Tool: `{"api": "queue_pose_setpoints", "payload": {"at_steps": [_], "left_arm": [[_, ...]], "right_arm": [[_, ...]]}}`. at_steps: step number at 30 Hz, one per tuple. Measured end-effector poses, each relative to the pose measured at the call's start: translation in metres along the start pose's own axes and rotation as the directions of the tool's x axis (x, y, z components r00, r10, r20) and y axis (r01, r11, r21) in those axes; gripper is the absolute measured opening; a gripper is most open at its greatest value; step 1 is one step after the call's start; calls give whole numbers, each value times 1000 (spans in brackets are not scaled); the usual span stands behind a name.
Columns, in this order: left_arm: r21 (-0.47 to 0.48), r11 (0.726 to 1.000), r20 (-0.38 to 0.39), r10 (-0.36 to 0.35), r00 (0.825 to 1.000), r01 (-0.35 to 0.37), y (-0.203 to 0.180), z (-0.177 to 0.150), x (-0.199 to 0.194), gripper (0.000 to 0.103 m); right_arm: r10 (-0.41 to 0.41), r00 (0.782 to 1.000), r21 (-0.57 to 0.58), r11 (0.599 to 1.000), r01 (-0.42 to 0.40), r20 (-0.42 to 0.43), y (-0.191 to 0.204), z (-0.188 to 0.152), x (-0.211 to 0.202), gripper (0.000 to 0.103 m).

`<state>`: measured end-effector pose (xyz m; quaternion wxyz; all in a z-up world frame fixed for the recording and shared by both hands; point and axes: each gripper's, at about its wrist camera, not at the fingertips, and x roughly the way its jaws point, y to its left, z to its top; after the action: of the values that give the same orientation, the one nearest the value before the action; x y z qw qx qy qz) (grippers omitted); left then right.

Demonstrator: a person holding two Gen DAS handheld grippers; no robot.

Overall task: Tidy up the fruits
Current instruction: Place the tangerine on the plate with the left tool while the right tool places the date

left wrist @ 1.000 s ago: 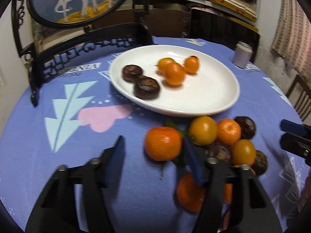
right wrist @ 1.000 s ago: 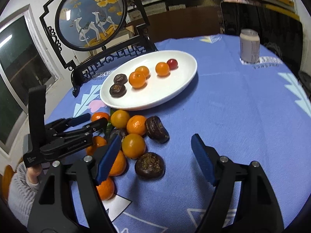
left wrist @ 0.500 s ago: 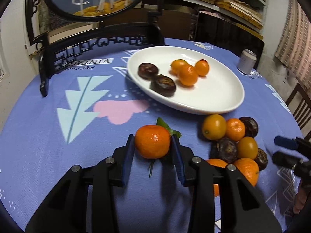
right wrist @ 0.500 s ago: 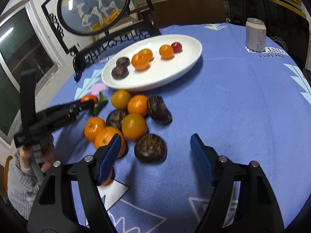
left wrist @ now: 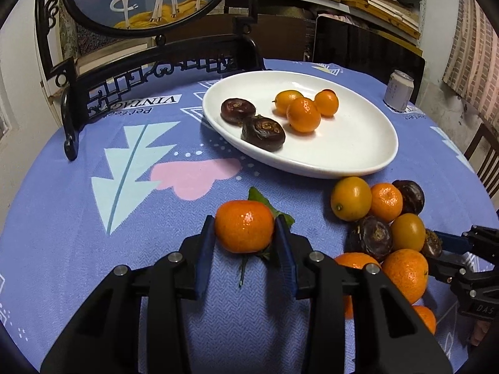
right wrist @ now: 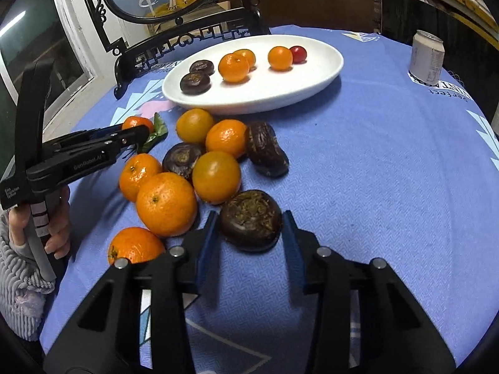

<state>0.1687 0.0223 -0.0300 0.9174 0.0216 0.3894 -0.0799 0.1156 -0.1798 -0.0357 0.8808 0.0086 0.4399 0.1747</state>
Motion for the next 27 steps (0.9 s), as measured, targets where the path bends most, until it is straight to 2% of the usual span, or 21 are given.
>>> {"api": "queue_pose_setpoints", "payload": {"at_steps": [10, 15, 18, 21, 27], "left_arm": [[-57, 998, -7, -29, 1000, 28, 8, 0, -2, 38], [-67, 997, 70, -37, 997, 41, 6, 12, -26, 38], [-74, 994, 98, -69, 993, 77, 2, 33, -32, 38], [-67, 995, 101, -68, 993, 75, -6, 59, -23, 38], [-38, 993, 60, -112, 992, 114, -34, 87, 16, 39]], "right_arm": [[-8, 1000, 33, 999, 7, 29, -9, 5, -8, 42], [-3, 996, 78, 997, -4, 87, -19, 13, -24, 42], [6, 988, 102, 995, -23, 157, -25, 31, -42, 42], [-18, 985, 93, 996, 1, 174, -26, 57, -42, 42], [-33, 987, 94, 995, 19, 157, -30, 109, -2, 42]]}}
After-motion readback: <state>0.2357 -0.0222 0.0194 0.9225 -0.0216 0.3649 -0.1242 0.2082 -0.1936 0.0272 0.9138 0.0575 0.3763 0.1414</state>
